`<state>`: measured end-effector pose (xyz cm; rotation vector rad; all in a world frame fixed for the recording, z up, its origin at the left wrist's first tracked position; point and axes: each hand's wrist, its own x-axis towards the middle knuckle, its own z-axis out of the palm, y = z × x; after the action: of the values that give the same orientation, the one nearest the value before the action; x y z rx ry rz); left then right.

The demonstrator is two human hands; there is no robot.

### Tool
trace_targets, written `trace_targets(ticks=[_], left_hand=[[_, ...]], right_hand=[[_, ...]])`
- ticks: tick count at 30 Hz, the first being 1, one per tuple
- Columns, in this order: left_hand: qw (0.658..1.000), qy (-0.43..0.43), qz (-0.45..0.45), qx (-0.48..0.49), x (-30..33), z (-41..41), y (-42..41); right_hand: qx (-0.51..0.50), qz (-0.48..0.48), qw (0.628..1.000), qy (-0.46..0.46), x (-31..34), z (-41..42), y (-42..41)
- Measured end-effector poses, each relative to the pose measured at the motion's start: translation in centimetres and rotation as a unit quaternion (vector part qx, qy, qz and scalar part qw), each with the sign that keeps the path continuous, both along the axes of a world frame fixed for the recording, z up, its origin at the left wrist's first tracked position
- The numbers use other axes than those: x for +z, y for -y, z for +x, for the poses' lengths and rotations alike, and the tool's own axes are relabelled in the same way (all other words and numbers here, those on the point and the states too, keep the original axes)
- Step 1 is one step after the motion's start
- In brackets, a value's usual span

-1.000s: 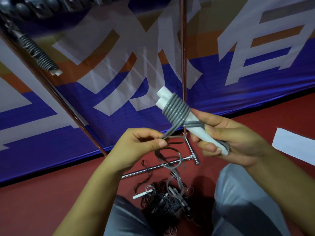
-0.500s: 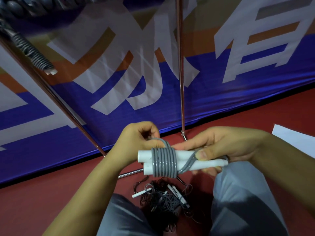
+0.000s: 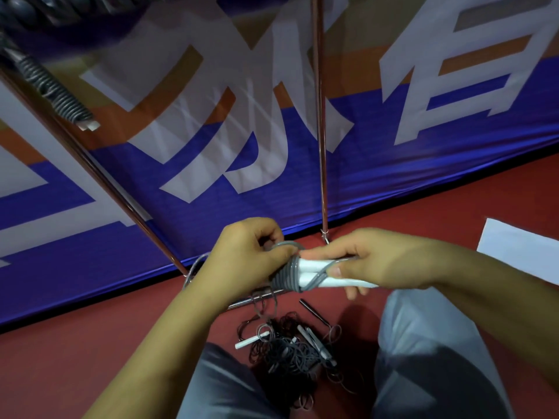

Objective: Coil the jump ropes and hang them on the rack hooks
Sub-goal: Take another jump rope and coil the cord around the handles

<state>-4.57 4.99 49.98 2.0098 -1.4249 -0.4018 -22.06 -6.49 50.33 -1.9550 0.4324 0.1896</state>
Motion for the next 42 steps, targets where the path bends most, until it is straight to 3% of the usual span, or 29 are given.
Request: trace_targets(ticks=[8, 16, 33, 35, 37, 38, 40, 42], left_hand=[[0.999, -0.003, -0.019, 0.027, 0.1, -1.9, -0.9], [0.974, 0.142, -0.178, -0.021, -1.4, -1.8, -1.1], [0.943, 0.261, -0.204, -0.036, -1.6, -1.2, -1.3], [0.966, 0.194, -0.17, -0.008, -1.1, -1.6, -1.5], [0.994, 0.011, -0.104, 0.037, -0.3, -2.3, -1.6], [0.991, -0.11, -0.064, 0.05, 0.1, -2.6, -1.6], [0.948, -0.315, -0.012, 0.053, 0.4, -2.6, -1.4], [0.891, -0.451, 0.033, 0.025, 0.4, -1.8, -0.8]], right_hand=[[-0.158, 0.019, 0.981, 0.111, -1.5, 0.6, -1.2], [-0.173, 0.071, 0.961, 0.206, -1.8, 0.7, -1.5], [-0.229, 0.08, 0.947, 0.21, -1.9, 1.4, -2.4], [-0.243, 0.058, 0.942, 0.224, -2.1, 1.6, -2.4], [-0.258, 0.025, 0.935, 0.241, -2.4, 1.7, -2.4], [-0.266, 0.014, 0.931, 0.249, -2.5, 1.8, -2.3], [-0.277, 0.001, 0.924, 0.263, -2.6, 1.9, -2.2], [-0.279, -0.014, 0.92, 0.273, -2.7, 2.0, -2.1]])
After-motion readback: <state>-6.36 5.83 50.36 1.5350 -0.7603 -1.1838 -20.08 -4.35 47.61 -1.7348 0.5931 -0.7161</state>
